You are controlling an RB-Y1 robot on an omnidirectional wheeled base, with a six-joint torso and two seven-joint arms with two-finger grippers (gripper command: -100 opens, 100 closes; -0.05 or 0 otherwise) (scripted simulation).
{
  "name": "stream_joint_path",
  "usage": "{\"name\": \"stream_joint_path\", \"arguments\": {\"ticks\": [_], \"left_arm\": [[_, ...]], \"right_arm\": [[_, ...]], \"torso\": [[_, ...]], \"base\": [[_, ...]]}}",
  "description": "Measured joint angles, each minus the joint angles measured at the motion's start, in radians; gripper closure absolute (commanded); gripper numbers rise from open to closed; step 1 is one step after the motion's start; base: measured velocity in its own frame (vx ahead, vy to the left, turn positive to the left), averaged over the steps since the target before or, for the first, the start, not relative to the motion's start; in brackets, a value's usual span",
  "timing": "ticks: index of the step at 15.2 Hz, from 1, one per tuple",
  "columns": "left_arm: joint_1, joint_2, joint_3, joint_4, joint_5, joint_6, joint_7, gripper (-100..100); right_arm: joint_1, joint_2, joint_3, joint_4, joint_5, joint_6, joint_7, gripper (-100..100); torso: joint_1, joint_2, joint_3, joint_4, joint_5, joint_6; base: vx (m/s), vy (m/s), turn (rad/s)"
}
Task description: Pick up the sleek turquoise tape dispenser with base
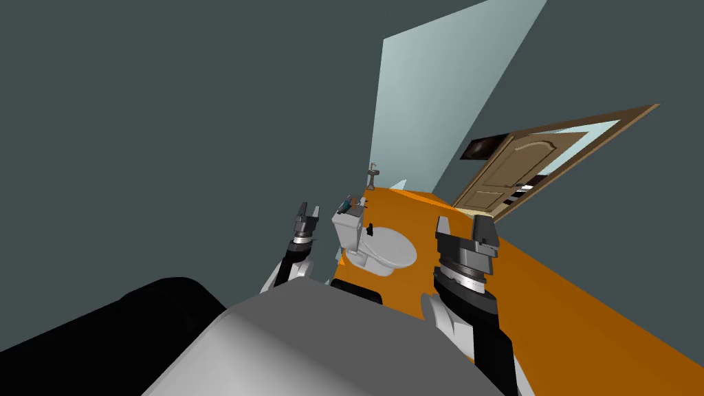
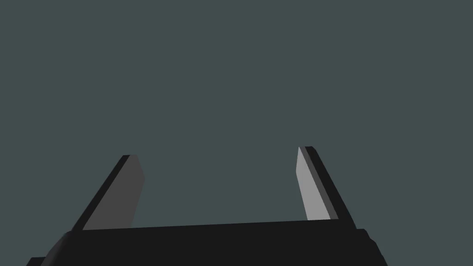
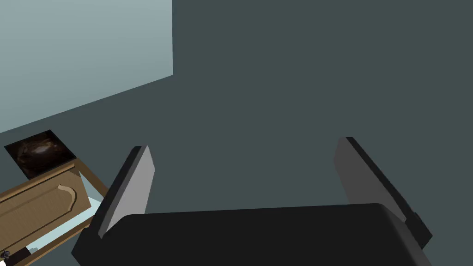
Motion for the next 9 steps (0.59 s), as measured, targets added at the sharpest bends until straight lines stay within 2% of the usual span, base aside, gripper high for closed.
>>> {"name": "stream_joint_path", "arguments": {"ticks": [1,3,6,9], "left_arm": [[-0.004,0.013,0.0,0.005,-0.002,0.006,0.001,-100],[-0.037,0.052,0.014,0.033,-0.001,0.044,0.012,-100],[-0.08,0.092,0.032,0.087,-0.002,0.089,0.029,-100],[-0.124,0.116,0.043,0.131,-0.007,0.145,0.042,-100]], "right_arm": [[0.0,0.0,0.0,0.0,0.0,0.0,0.0,0],[0.0,0.0,0.0,0.0,0.0,0.0,0.0,0],[0.0,0.0,0.0,0.0,0.0,0.0,0.0,0],[0.0,0.0,0.0,0.0,0.0,0.0,0.0,0]], "torso": [[-0.001,0.0,0.0,0.0,0.0,0.0],[-0.005,0.0,0.0,0.0,-0.001,0.0],[-0.007,0.0,0.0,0.0,-0.001,0.0],[-0.007,0.0,0.0,0.0,-0.002,0.0]], "base": [[-0.012,-0.063,-0.039],[-0.01,-0.092,-0.032],[-0.006,-0.094,-0.03],[-0.01,-0.093,-0.027]]}}
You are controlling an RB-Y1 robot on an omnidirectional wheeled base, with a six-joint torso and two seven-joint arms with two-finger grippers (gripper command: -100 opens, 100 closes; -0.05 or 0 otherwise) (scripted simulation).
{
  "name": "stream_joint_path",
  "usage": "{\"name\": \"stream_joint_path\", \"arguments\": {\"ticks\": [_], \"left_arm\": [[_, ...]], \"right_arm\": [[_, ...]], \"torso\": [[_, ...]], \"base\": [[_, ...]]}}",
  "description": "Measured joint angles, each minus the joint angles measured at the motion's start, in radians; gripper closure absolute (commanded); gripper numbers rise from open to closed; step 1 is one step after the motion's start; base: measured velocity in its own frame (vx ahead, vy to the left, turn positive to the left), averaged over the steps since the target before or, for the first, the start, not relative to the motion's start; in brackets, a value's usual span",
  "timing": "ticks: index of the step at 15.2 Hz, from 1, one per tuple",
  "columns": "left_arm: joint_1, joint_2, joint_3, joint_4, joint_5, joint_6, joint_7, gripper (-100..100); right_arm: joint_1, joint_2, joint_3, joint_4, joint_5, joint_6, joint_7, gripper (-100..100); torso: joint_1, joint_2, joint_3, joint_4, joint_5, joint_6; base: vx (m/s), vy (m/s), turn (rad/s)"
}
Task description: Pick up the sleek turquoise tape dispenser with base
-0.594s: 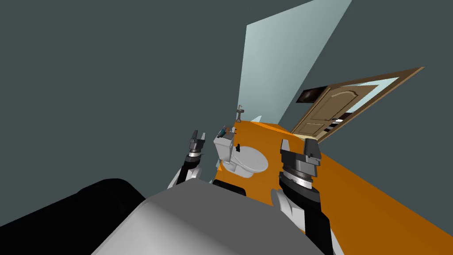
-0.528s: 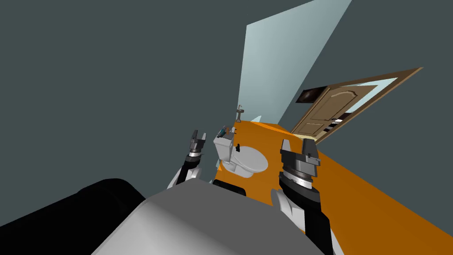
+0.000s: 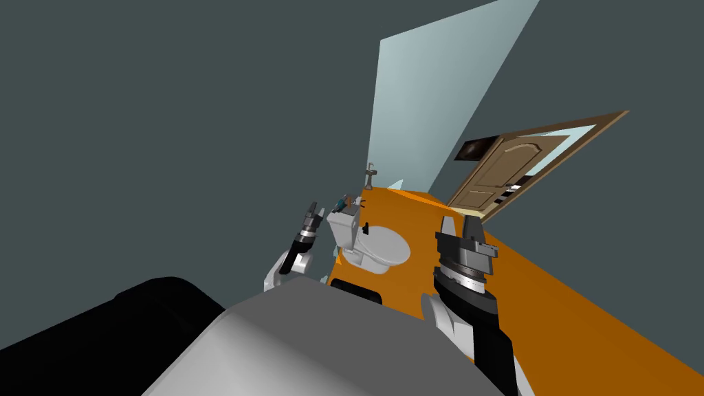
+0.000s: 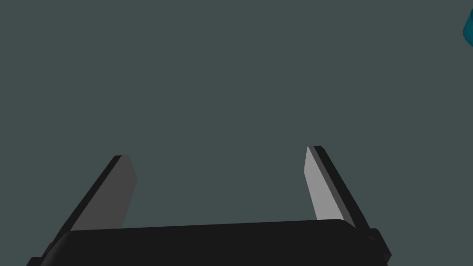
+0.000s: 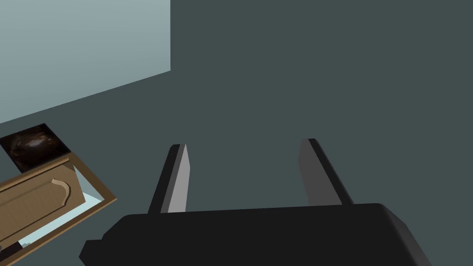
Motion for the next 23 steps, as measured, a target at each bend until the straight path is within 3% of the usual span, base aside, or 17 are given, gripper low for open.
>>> {"name": "stream_joint_path", "arguments": {"ticks": [12,23], "left_arm": [[-0.186,0.108,0.077,0.2,-0.006,0.222,0.074,-100],[-0.344,0.181,0.139,0.368,-0.011,0.422,0.135,-100]], "right_arm": [[0.0,0.0,0.0,0.0,0.0,0.0,0.0,0],[0.0,0.0,0.0,0.0,0.0,0.0,0.0,0]], "torso": [[0.0,-0.001,0.0,0.0,0.0,0.0],[0.002,0.0,0.0,0.0,0.0,0.0]], "base": [[-0.002,-0.092,-0.033],[-0.002,-0.078,-0.026]]}}
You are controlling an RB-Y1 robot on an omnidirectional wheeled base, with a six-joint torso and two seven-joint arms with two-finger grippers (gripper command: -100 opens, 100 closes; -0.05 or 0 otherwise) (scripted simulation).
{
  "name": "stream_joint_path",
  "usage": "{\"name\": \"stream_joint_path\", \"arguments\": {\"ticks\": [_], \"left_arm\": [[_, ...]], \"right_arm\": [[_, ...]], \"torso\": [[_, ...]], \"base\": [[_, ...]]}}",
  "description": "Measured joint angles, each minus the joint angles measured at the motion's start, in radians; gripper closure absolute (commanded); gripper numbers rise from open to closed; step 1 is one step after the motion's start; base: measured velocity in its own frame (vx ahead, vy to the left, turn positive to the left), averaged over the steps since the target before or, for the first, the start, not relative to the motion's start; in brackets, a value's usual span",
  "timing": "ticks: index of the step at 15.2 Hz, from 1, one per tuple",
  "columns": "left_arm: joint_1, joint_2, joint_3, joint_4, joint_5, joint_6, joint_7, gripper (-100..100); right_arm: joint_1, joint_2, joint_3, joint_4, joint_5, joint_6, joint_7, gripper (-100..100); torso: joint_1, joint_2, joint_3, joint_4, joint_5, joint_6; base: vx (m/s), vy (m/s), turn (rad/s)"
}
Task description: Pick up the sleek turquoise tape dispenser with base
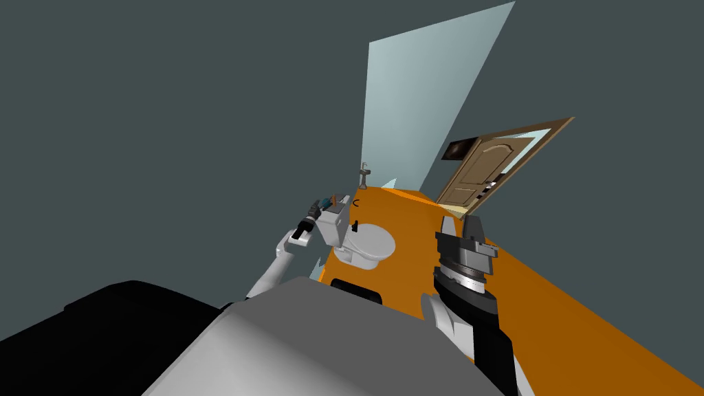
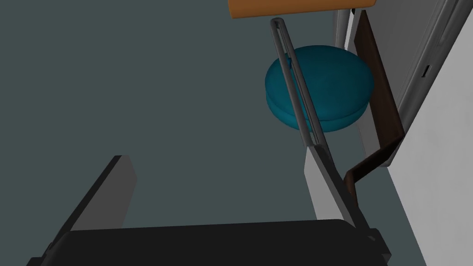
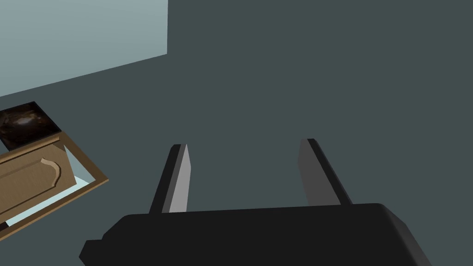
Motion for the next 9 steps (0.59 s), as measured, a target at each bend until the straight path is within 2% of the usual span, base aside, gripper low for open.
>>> {"name": "stream_joint_path", "arguments": {"ticks": [7,9], "left_arm": [[-0.121,0.045,0.043,0.124,-0.006,0.128,0.039,-100],[-0.144,0.051,0.054,0.143,-0.01,0.172,0.048,-100]], "right_arm": [[0.0,0.0,0.0,0.0,0.0,0.0,0.0,0],[0.0,0.0,0.0,0.0,0.0,0.0,0.0,0]], "torso": [[-0.001,0.0,0.0,0.0,0.0,0.0],[0.0,0.0,0.0,0.0,0.0,0.0]], "base": [[0.002,-0.085,-0.031],[0.004,-0.067,-0.019]]}}
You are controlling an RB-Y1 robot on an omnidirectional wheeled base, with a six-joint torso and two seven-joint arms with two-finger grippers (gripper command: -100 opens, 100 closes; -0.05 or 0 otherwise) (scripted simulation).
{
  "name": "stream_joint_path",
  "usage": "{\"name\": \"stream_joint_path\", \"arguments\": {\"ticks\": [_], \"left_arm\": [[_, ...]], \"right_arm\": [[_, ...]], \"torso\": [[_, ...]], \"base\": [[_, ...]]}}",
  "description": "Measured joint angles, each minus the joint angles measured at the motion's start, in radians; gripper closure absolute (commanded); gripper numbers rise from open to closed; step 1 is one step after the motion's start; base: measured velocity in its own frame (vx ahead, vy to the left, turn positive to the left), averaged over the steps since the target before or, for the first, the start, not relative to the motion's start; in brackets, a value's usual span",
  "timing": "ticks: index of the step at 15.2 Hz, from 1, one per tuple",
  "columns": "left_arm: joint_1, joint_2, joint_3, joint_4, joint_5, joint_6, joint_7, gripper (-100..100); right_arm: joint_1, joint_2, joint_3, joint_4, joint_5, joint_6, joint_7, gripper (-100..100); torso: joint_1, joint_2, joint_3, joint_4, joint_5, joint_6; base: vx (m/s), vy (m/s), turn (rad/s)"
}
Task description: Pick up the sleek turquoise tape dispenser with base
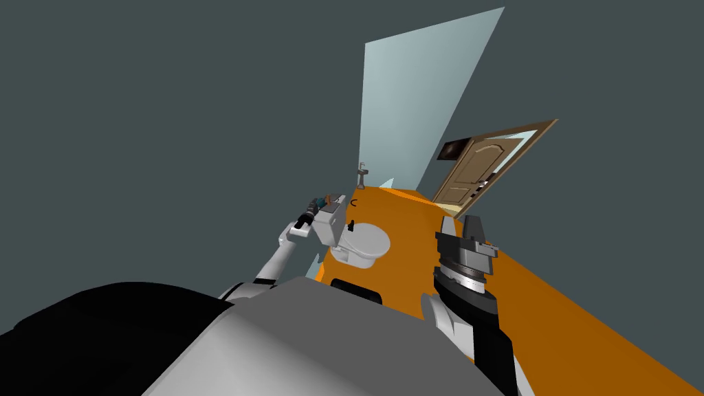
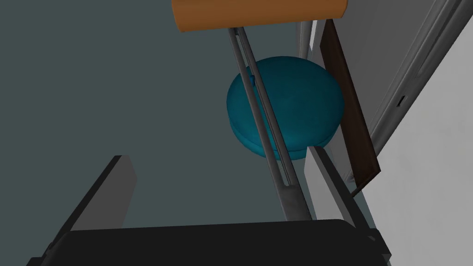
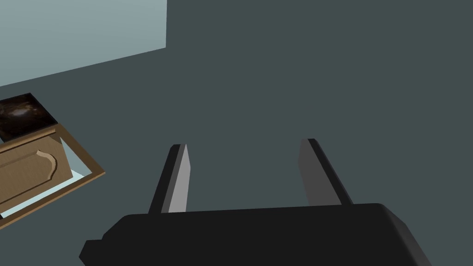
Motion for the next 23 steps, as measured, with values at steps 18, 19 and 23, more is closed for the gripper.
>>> {"name": "stream_joint_path", "arguments": {"ticks": [18,19,23], "left_arm": [[-0.286,0.119,0.116,0.305,-0.01,0.338,0.104,-100],[-0.308,0.12,0.125,0.323,-0.018,0.357,0.111,-100],[-0.371,0.146,0.152,0.398,-0.022,0.423,0.135,-100]], "right_arm": [[0.0,0.0,0.0,0.0,0.0,0.0,0.0,0],[0.0,0.0,0.0,0.0,0.0,0.0,0.0,0],[0.0,0.0,0.0,0.0,0.0,0.0,0.0,0]], "torso": [[0.001,-0.001,-0.001,0.0,0.0,0.0],[0.001,-0.001,-0.001,0.0,0.0,0.0],[0.001,-0.001,0.0,0.0,0.0,0.0]], "base": [[0.011,-0.071,-0.025],[0.016,-0.07,-0.03],[0.012,-0.052,-0.015]]}}
